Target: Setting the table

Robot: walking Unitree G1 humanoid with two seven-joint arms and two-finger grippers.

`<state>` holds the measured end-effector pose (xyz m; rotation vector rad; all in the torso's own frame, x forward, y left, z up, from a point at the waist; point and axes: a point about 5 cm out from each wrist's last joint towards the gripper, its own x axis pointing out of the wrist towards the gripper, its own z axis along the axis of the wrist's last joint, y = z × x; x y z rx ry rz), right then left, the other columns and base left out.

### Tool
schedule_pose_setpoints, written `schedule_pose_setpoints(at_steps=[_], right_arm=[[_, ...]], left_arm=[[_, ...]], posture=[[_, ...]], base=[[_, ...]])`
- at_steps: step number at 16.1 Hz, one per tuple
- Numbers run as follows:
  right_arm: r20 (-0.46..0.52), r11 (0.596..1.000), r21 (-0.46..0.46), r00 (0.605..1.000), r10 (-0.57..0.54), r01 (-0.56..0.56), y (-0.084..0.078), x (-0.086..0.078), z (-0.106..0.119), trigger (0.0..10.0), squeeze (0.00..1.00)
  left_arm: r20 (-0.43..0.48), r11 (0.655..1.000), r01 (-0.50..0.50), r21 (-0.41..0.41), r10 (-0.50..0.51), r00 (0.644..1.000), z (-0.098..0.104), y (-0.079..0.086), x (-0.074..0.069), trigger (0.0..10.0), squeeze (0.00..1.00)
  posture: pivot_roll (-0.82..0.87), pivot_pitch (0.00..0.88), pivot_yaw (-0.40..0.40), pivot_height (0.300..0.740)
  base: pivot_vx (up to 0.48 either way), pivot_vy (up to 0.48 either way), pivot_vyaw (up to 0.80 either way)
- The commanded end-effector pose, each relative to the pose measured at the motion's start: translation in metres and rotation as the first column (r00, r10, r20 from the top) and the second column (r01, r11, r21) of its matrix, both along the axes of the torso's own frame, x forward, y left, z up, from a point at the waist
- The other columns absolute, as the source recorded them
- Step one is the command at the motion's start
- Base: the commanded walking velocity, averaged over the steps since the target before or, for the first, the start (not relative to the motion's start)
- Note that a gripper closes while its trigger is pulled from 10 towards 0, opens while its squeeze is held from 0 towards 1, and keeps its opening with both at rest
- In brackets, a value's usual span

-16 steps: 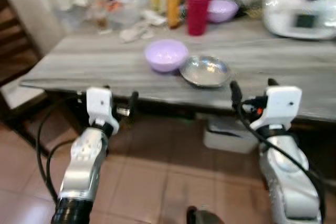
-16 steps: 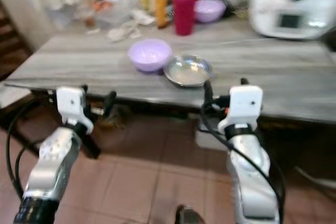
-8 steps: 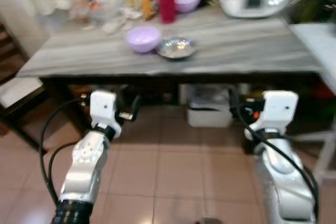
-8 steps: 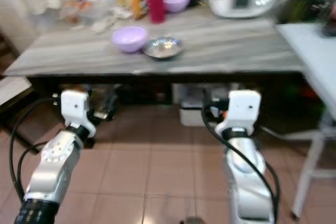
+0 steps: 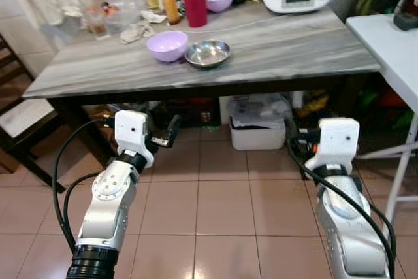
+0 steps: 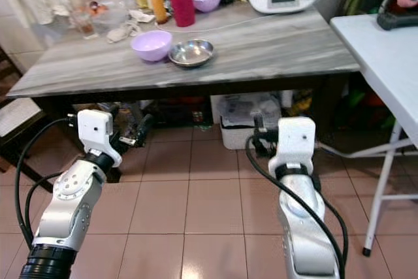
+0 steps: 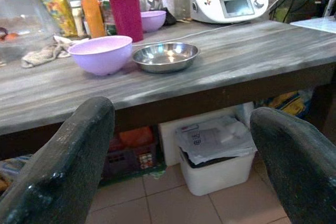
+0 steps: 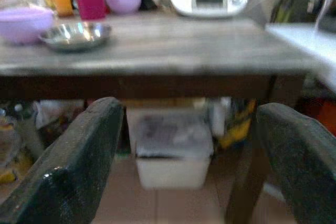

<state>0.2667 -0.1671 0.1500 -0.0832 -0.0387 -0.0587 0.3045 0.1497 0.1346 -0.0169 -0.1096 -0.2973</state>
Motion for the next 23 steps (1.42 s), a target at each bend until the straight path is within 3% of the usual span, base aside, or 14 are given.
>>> schedule_pose_setpoints(at_steps=[1, 5, 11, 23], right_arm=[[0.001, 0.999, 0.025, 0.999, 0.034, -0.034, 0.0048, 0.0000, 0.0003, 10.0, 0.00], [0.022, 0.996, 0.074, 0.998, 0.050, -0.052, 0.0075, -0.0015, 0.0031, 10.0, 0.00], [0.027, 0.996, 0.072, 0.998, 0.056, -0.058, 0.0070, -0.0007, 0.0043, 10.0, 0.00], [0.041, 0.994, 0.069, 0.995, 0.087, -0.090, 0.0096, -0.0016, 0.0067, 10.0, 0.00]], left_arm=[[0.011, 1.000, -0.007, 0.001, 0.007, 1.000, 0.0047, 0.0048, 0.0004, 10.0, 0.00], [-0.001, 1.000, 0.013, -0.010, -0.013, 1.000, 0.0028, 0.0031, -0.0011, 10.0, 0.00], [-0.009, 1.000, 0.022, -0.007, -0.022, 1.000, 0.0011, 0.0019, -0.0016, 10.0, 0.00], [-0.025, 0.999, 0.043, -0.006, -0.043, 0.999, -0.0022, -0.0048, -0.0024, 10.0, 0.00]], posture=[[-0.31, 0.072, 0.115, 0.740], [-0.31, 0.077, 0.118, 0.740], [-0.30, 0.075, 0.116, 0.740], [-0.31, 0.079, 0.115, 0.740]], base=[[0.000, 0.000, 0.00], [0.000, -0.061, 0.00], [0.000, -0.261, -0.71], [0.000, -0.294, 0.00]])
